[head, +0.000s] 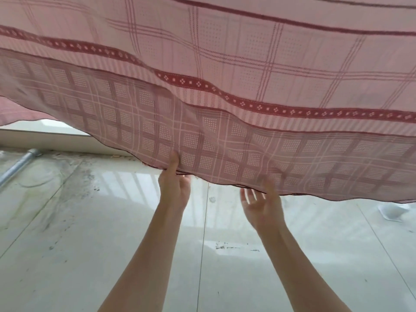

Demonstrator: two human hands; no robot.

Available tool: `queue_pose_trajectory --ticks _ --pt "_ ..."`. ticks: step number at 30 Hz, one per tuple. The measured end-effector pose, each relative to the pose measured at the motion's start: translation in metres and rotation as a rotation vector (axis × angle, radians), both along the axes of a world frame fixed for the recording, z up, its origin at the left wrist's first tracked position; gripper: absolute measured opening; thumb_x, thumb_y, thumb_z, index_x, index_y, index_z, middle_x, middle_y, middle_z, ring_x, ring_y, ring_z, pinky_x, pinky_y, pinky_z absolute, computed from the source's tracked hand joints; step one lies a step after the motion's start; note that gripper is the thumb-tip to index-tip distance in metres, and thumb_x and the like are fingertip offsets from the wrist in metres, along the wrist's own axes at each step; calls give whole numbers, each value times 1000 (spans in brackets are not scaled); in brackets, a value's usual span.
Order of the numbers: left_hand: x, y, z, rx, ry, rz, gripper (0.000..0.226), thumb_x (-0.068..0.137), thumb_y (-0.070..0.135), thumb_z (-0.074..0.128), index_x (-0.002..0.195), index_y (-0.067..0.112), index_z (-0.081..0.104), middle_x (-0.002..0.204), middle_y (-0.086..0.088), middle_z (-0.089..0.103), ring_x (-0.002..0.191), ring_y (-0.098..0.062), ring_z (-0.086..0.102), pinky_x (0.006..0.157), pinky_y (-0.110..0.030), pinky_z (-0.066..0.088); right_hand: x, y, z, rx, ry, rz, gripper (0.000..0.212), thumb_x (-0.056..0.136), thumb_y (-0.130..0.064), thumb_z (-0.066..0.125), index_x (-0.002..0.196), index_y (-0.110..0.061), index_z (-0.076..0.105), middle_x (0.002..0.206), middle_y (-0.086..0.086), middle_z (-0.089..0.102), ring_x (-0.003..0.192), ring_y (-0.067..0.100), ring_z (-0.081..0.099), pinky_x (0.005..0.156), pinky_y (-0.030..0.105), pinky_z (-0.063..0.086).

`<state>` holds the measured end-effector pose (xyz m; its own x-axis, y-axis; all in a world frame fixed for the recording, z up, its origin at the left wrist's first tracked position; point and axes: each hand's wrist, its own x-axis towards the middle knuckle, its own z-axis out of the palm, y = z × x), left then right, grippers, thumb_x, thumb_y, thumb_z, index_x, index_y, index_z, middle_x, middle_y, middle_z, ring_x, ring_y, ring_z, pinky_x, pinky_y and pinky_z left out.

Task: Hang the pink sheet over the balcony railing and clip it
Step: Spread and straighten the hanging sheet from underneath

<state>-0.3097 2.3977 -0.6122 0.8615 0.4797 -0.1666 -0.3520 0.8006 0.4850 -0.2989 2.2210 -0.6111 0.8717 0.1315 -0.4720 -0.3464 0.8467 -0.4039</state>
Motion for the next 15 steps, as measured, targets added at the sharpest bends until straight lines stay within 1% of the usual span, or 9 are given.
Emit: queue_pose_trajectory --ticks 1,2,4,5,6,8,10,13,15 --pt "-6 -2 -2 -5 51 38 23 89 15 57 111 8 62 116 -3 65 117 -18 56 108 -41 36 -3 13 0 -29 -14 71 6 91 -16 54 95 -17 59 103 2 57 102 18 54 93 34 41" --pt "-13 -3 -5 0 84 60 25 89 15 56 114 8 59 119 -3 64 116 -17 56 106 -42 38 -4 26 0 -69 -25 142 6 92 -15 54 96 -16 58 103 3 58 103 19 54 92 34 42" --pt "-26 0 -12 16 128 101 28 89 14 56 117 10 56 122 -3 61 115 -16 56 104 -41 39 -6 48 -1 -88 -50 233 11 92 -13 53 101 -14 57 104 2 60 103 19 56 84 33 46" --pt "-32 2 -15 22 141 117 26 89 13 56 115 10 56 120 -2 62 112 -15 58 103 -39 40 -7 55 -3 -70 -54 246 12 92 -10 53 103 -13 58 103 2 62 100 18 58 79 32 47" --pt "-37 4 -17 26 156 127 22 89 12 56 111 11 58 116 -1 63 109 -14 59 101 -38 41 -8 60 -5 -53 -52 243 12 92 -8 52 101 -12 58 99 2 63 95 17 60 75 32 48" --pt "-43 5 -21 35 180 136 13 90 10 54 102 12 60 109 1 64 101 -12 61 95 -35 42 -10 61 -11 -43 -53 229 11 93 -6 50 98 -11 58 92 3 64 88 18 62 72 33 52" --pt "-45 1 -23 41 208 117 10 91 7 53 96 11 60 103 1 64 97 -11 61 91 -32 42 -12 55 -18 -39 -68 212 11 93 -6 50 97 -10 59 85 3 68 84 18 65 67 32 58" --pt "-44 -9 -27 32 239 80 10 90 5 52 94 9 60 100 0 65 95 -12 61 89 -30 45 -10 44 -21 -22 -83 177 11 93 -5 50 97 -10 59 73 0 73 71 14 71 61 29 59" --pt "-48 -15 -29 24 231 48 12 90 3 52 95 9 61 97 0 68 95 -12 62 86 -28 50 -9 38 -20 -16 -79 156 11 93 -5 50 96 -10 59 73 0 74 69 13 72 60 29 59"
